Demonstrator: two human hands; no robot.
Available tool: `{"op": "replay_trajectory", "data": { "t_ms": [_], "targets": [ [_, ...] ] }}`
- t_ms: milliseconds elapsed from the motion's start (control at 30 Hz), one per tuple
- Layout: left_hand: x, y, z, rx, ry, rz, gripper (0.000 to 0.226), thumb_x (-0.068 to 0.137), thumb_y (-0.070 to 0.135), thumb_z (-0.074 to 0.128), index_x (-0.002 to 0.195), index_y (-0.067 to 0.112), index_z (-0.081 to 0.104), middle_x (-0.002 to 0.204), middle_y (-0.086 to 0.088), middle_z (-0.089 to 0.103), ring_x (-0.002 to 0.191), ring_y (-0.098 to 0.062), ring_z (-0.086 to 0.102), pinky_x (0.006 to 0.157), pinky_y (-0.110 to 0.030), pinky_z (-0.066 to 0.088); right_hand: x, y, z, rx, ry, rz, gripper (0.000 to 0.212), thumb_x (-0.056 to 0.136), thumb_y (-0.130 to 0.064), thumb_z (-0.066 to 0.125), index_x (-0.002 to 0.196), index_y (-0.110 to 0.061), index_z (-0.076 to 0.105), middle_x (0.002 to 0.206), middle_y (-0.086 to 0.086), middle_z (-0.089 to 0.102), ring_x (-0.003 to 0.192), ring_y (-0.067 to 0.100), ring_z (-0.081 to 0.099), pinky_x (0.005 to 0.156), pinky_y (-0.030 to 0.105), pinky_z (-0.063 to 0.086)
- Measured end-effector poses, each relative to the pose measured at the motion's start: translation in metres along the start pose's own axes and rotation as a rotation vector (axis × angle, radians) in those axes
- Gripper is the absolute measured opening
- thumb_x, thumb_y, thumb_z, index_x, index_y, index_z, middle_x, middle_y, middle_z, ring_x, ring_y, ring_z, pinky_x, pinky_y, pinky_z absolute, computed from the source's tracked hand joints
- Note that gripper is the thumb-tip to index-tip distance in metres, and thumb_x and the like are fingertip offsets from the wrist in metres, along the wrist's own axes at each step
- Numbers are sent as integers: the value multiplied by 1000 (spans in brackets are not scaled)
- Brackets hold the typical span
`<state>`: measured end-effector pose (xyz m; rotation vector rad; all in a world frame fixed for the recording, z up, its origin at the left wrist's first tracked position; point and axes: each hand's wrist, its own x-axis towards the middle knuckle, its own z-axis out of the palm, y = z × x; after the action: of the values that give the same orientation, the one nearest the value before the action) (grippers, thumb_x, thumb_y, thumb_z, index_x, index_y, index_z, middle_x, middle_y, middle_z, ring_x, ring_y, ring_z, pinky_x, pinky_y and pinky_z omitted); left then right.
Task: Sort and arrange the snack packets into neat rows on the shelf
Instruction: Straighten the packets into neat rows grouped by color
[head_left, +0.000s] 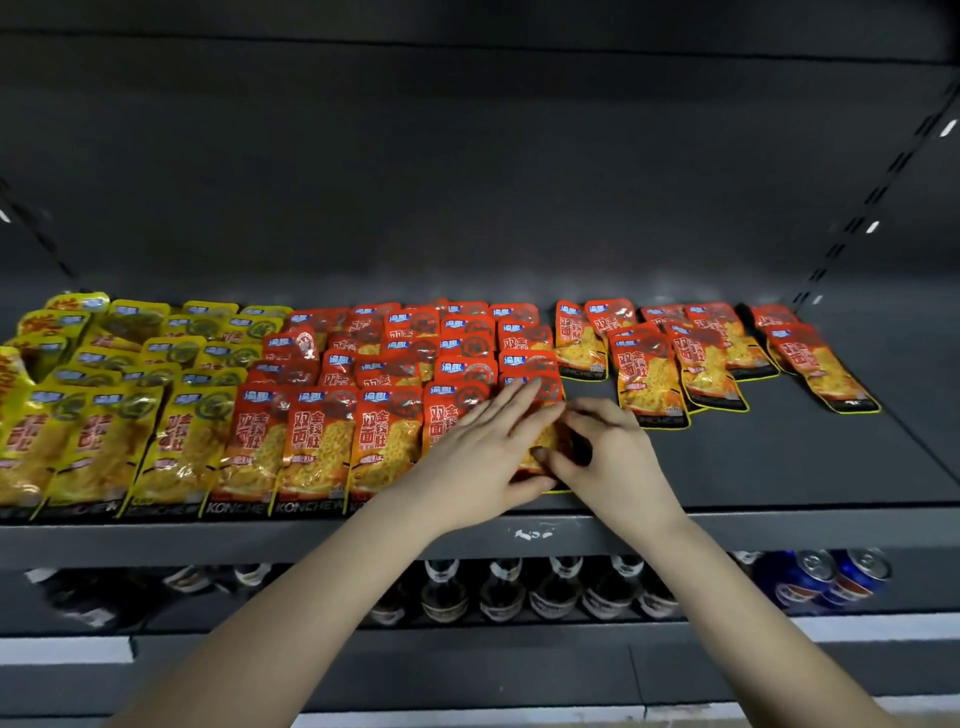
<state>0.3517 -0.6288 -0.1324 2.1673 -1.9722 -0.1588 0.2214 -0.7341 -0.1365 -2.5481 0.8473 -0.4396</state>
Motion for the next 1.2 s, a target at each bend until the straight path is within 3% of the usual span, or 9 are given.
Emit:
{"op": "replay_trajectory", "data": {
  "t_ms": [100,233,367,733,867,1033,1200],
  "targets": [
    [0,1,-1,-13,-9,49,74,96,48,42,151,27,-2,158,6,-14,144,-7,-15,119,-29,-1,-1,1,3,-65,37,-38,45,78,-25,71,118,-9,62,126,6,54,112,31,49,96,18,22],
    [0,-1,1,-17,44,68,72,97,47,38,151,24,-2,159,6,-9,144,-6,-11,116,-24,-7,-3,-5,3,-105,76,-69,45,76,-30,57,116,-9,63,129,8,53,114,34,48,99,46,40],
    [0,-2,4,-24,78,78,71,97,46,38,151,24,0,159,6,-5,145,-5,-8,116,-23,-5,-4,-9,4,-135,78,-57,50,77,-38,45,113,-9,64,129,9,54,117,35,47,98,53,41],
    [-4,-3,5,-105,184,101,69,91,37,53,150,26,18,159,5,13,145,-10,11,115,-23,7,-4,-8,6,-157,57,-18,55,77,-44,39,110,-9,64,126,7,57,115,34,48,94,52,43],
    [-2,-3,2,-113,220,113,69,89,35,57,148,26,24,156,3,21,143,-13,20,118,-27,9,-5,-10,4,-132,83,-3,49,79,-37,45,115,-10,62,126,7,56,116,33,46,96,51,42],
    [-2,2,-2,-89,238,131,70,87,36,57,148,25,24,153,4,27,141,-11,24,117,-27,4,-9,-10,0,-168,161,-25,54,78,-36,32,118,-13,59,126,3,55,112,29,49,97,43,37],
    [11,9,-12,-48,230,142,74,88,37,57,149,25,18,153,6,28,140,-9,25,118,-30,3,-4,2,-8,-174,183,14,47,84,-36,39,124,-16,56,134,2,50,119,29,44,99,46,34]
  ]
}}
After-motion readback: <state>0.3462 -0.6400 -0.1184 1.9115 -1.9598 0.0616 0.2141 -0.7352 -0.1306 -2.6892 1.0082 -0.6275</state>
